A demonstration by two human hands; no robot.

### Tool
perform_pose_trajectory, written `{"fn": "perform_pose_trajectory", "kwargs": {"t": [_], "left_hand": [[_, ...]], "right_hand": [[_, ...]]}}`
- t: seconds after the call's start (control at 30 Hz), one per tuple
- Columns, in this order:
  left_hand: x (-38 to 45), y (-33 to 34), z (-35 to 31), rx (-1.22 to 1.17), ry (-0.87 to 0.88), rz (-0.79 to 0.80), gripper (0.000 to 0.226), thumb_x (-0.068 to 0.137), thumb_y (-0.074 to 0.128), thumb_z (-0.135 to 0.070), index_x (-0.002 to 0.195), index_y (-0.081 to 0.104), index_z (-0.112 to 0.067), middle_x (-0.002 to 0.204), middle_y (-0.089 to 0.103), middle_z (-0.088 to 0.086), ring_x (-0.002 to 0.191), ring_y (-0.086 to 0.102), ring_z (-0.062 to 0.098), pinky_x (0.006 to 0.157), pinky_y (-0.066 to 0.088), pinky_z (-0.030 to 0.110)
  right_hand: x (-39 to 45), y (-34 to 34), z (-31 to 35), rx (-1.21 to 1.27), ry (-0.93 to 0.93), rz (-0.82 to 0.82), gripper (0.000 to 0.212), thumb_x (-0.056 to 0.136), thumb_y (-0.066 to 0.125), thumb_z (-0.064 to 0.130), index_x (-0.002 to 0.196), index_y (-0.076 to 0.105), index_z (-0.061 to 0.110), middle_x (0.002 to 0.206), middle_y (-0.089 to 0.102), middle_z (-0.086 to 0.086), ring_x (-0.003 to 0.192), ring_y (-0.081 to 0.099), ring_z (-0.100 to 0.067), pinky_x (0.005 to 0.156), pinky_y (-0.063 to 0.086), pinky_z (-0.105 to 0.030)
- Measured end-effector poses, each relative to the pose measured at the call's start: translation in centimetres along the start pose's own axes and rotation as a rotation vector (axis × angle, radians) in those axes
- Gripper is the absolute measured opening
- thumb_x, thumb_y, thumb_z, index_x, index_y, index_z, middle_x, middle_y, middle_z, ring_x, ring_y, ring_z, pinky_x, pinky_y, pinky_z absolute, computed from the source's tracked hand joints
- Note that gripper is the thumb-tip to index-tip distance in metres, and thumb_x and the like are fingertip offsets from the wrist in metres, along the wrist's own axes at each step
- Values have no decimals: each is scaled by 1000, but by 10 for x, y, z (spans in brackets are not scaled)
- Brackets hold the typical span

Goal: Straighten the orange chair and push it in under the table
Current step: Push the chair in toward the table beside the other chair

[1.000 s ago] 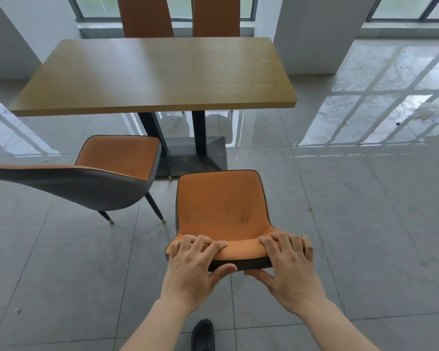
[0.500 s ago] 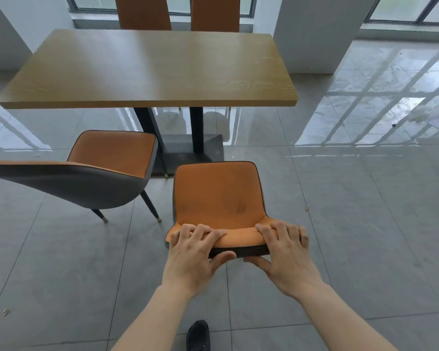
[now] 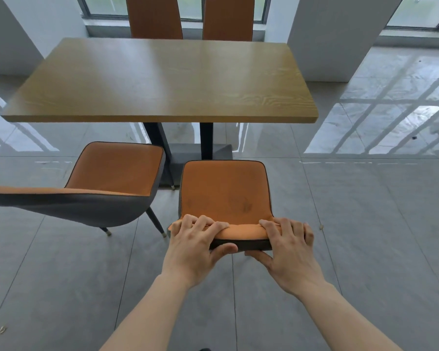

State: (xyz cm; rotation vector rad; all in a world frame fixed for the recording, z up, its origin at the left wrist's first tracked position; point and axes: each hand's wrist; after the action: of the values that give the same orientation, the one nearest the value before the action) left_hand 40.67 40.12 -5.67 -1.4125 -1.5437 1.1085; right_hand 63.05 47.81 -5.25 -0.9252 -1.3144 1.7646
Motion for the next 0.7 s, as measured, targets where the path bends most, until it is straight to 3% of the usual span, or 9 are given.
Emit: {"fn": "perform_pose_trajectory", "kwargs": {"t": [0.17, 0.33, 0.7], "left_hand": [[35, -1, 7, 11, 5, -12, 69, 90, 17, -86, 134, 53, -46, 122, 58, -16, 111, 41, 17, 92, 29, 37], [63, -4, 10, 1, 2, -17, 70, 89, 17, -87, 132, 54, -46, 121, 58, -16, 111, 41, 17, 92, 29, 38], [114, -10, 27, -5, 17, -22, 64, 91, 21, -83, 132, 53, -46, 121, 58, -13, 112, 41, 18, 93, 29, 39]], "right_hand": [[35, -5, -5, -17, -5, -5, 73, 86, 54, 76, 143, 43, 31, 138, 48, -7, 131, 38, -32, 115, 24, -55], [66, -15, -10, -59, 10, 21, 75, 88, 48, 78, 148, 37, 33, 140, 46, -5, 132, 36, -30, 116, 20, -51], [117, -21, -9, -75, 24, -3, 72, 89, 54, 72, 146, 38, 32, 135, 47, -7, 128, 41, -32, 115, 23, -52]]}}
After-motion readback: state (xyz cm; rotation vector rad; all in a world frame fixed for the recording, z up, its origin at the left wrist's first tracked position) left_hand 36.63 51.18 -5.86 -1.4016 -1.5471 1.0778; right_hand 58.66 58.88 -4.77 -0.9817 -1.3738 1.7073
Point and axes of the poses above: each hand's wrist, its own x-axis towards the middle knuckle, its own y-axis out of the palm, z = x × y
